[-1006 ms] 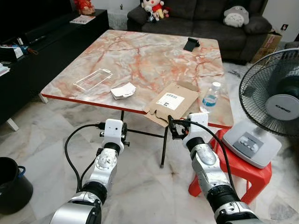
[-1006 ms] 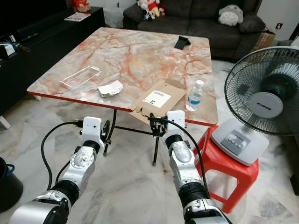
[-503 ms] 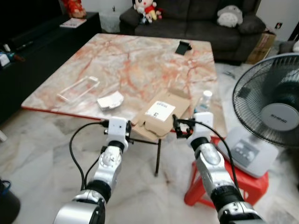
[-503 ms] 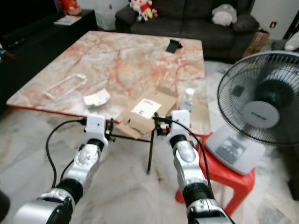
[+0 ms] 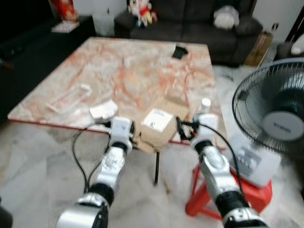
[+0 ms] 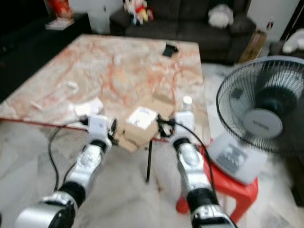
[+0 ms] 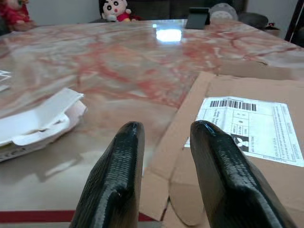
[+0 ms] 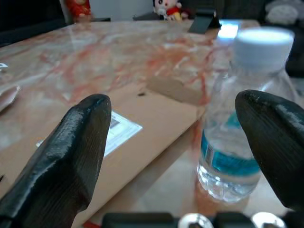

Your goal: Picking trash to rubbish bin

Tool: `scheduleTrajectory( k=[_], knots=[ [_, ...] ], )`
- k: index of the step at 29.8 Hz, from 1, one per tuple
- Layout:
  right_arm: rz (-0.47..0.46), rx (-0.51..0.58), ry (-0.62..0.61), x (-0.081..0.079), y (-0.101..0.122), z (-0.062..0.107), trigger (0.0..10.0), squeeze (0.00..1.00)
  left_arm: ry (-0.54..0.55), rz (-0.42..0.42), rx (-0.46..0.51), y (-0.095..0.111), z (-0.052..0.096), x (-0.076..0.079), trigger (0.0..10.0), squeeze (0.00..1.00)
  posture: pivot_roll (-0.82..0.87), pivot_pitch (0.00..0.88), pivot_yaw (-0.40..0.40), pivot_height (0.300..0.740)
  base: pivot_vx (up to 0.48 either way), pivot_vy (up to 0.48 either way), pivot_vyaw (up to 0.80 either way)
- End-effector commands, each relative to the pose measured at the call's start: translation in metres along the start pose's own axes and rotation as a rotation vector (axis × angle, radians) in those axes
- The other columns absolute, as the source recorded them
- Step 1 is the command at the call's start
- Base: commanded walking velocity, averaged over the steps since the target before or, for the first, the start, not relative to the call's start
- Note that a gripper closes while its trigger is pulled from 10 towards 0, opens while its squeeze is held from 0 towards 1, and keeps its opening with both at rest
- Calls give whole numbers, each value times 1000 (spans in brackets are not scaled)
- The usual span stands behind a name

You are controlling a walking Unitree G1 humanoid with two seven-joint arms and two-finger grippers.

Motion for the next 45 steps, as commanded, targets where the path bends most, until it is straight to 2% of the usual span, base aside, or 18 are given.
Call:
scheduleTrajectory(
  k=[1, 6, 8, 13, 18, 24, 34, 42, 45],
  knots=[
    [-12, 7, 23, -8, 3, 0, 10000, 0, 20, -8, -4, -3, 2, -9, 10000, 0, -187, 11, -39, 740, 0, 0, 0],
    [-91, 2, 11, -6, 4, 6, 10000, 0, 17, -5, -11, -5, 3, -8, 10000, 0, -189, 11, -46, 740, 0, 0, 0],
    [-164, -15, 14, -8, 5, 16, 10000, 0, 17, -4, -17, -7, 4, -8, 10000, 0, -199, 11, -46, 740, 0, 0, 0],
    [-208, -47, 19, -10, 5, 25, 10000, 0, 13, -3, -21, -9, 5, -8, 10000, 0, -210, 5, -44, 740, 0, 0, 0],
    [-261, -196, 27, -16, -13, 35, 10000, 0, -3, -1, -23, -8, 4, -3, 10000, 0, -218, 0, -39, 740, 0, 0, 0],
    [-468, -387, -22, -20, -39, 46, 10000, 0, -8, 0, -22, -7, 3, -2, 10000, 0, -209, 0, -42, 740, 0, 0, 0],
    [-609, -482, -59, -18, -48, 44, 10000, 0, -5, 1, -24, -7, 3, -4, 10000, 0, -195, 0, -47, 740, 0, 0, 0],
    [-705, -509, -22, -29, -46, 38, 10000, 0, 0, 7, -26, -7, 2, -6, 10000, 0, -182, 9, -49, 740, 0, 0, 0],
    [-698, -529, -2, -34, -50, 37, 10000, 0, 3, 7, -26, -7, 2, -7, 10000, 0, -180, 13, -51, 740, 0, 0, 0]
  ],
)
Point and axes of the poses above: a point about 5 cm out from each wrist's last joint towards the gripper, its own z axis pointing back from the gripper into the wrist, its own y axis along the axis of the wrist's last joint, x = y × z, the point moved 6 cm from there along -z, pointing out of the wrist towards the gripper, and after that the axes turned 4 degrees about -z, right-handed, at the moved point
